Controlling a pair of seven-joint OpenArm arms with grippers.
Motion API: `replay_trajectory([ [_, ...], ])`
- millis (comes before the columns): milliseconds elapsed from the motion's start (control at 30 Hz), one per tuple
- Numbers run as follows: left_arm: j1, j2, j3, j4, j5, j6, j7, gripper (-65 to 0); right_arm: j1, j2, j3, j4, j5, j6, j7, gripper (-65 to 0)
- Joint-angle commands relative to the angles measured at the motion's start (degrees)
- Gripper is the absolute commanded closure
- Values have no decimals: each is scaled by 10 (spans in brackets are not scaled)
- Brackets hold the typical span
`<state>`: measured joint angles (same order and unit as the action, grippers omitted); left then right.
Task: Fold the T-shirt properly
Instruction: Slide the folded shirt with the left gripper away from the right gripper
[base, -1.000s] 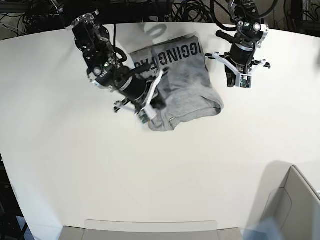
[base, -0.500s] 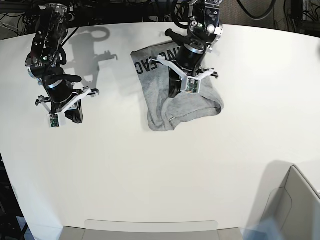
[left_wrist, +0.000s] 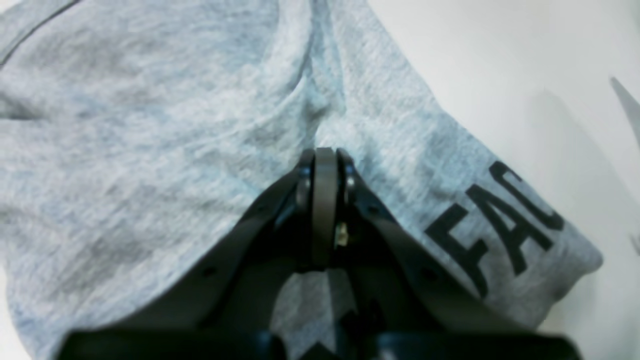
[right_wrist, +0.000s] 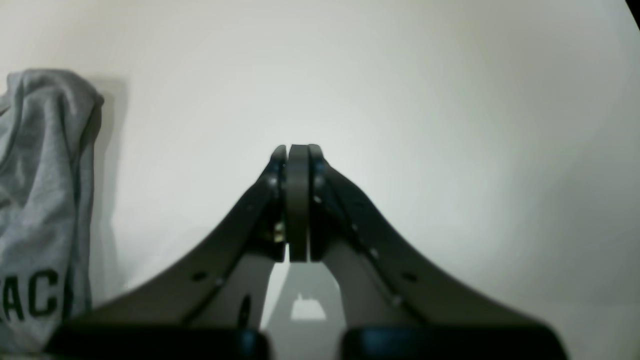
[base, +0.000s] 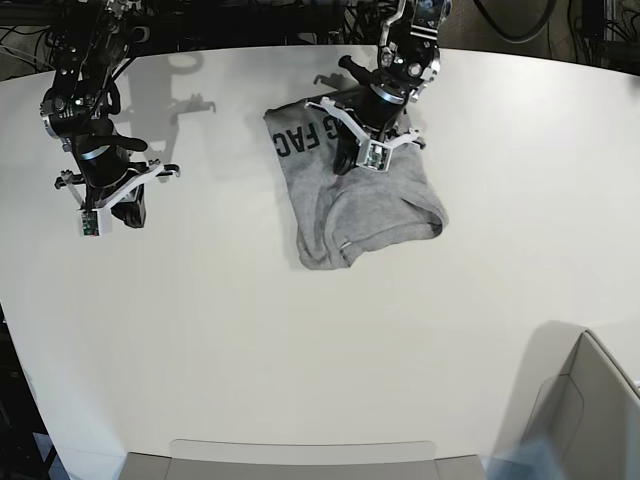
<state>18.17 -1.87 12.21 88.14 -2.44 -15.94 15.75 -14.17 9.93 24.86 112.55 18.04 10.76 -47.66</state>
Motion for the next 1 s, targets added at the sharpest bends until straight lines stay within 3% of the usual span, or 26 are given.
replay_trajectory([
  [0,-6,-20,-9,-9,17,15,31,0,6,6,2,11,8,3,15,0],
  [433,-114,-167,-174,-161,20,-213,8,0,-9,-11,1,12,6,3,15,0],
  [667,-152,-248,-188,-267,20,-226,-65,0,-13,-23,-2,19,6,3,15,0],
  [967,-151,-253,-212,-190,20,-223,-84,0,-6,-23,-3,24,8,4,15,0],
])
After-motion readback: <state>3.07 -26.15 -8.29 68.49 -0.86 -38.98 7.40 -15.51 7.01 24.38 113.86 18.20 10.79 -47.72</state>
